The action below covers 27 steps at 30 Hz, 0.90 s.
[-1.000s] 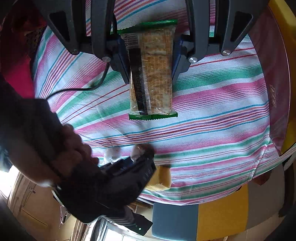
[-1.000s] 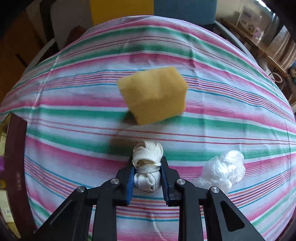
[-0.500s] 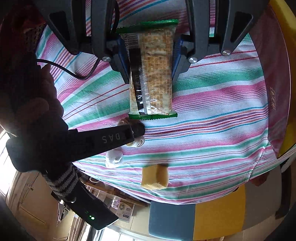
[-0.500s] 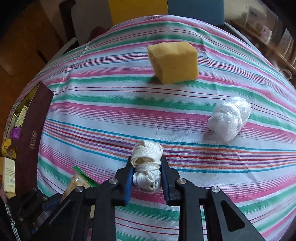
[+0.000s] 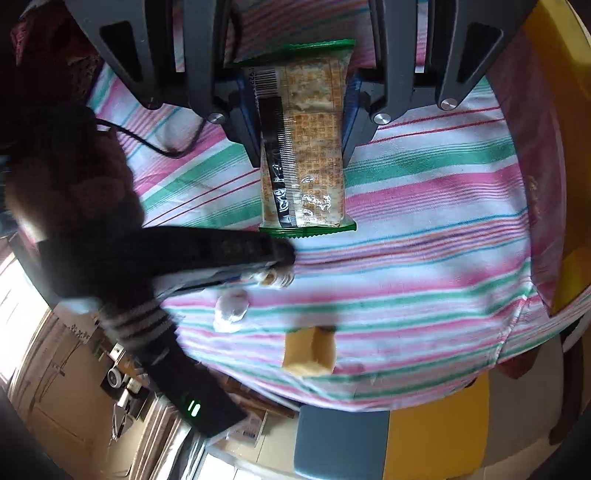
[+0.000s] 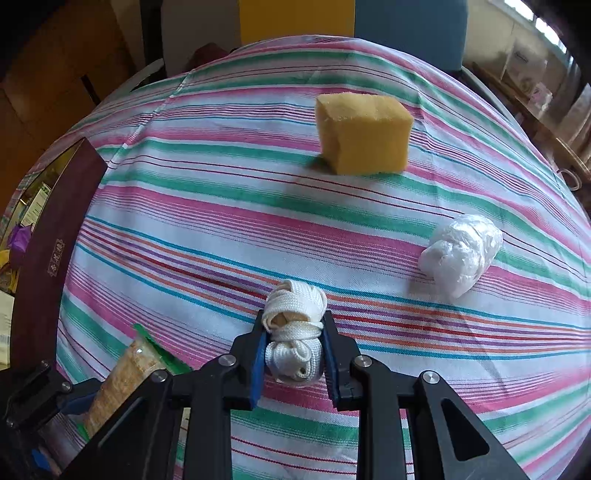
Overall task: Organize objects
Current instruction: 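Carry the cracker packet into the tray with the left gripper and release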
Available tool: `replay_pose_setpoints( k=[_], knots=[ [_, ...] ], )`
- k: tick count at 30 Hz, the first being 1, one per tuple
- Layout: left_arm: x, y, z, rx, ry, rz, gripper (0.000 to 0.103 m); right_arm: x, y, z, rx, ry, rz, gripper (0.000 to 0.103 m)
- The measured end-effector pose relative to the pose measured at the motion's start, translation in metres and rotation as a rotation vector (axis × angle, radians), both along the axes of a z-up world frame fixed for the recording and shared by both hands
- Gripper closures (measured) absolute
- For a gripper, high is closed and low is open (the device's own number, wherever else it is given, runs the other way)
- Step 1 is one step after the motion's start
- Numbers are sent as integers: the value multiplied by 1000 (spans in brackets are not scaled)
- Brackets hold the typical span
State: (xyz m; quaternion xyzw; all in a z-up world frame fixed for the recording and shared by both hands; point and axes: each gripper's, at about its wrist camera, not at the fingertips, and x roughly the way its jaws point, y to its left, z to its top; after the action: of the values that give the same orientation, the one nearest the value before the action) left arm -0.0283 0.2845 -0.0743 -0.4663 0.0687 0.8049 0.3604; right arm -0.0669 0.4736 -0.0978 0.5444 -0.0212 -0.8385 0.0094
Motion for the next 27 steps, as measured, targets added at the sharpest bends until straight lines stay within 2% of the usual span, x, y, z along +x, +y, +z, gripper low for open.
replay_pose_setpoints(
  k=[4,8,12,15,21,23,27],
  knots=[
    [1,-27,34,93,-34,28,66,4,4,2,-2,7,3,77],
    [-15,-74,73,195,-24,136,66,3,-5,1,21,12,13,77],
    [-40,-112,98,203,35,222,66,5,-4,2,24,14,13,77],
    [-74,-144,88,149,31,337,66,1,-13,1,28,14,13,77],
    [-134,-199,38,90,-101,537,66,-8,-13,0,31,15,28,77],
    [-144,-205,29,87,-122,579,66,-8,-13,0,31,15,29,77],
    [-161,-205,17,52,-104,620,65,-9,-12,-1,32,16,29,76]
  ],
)
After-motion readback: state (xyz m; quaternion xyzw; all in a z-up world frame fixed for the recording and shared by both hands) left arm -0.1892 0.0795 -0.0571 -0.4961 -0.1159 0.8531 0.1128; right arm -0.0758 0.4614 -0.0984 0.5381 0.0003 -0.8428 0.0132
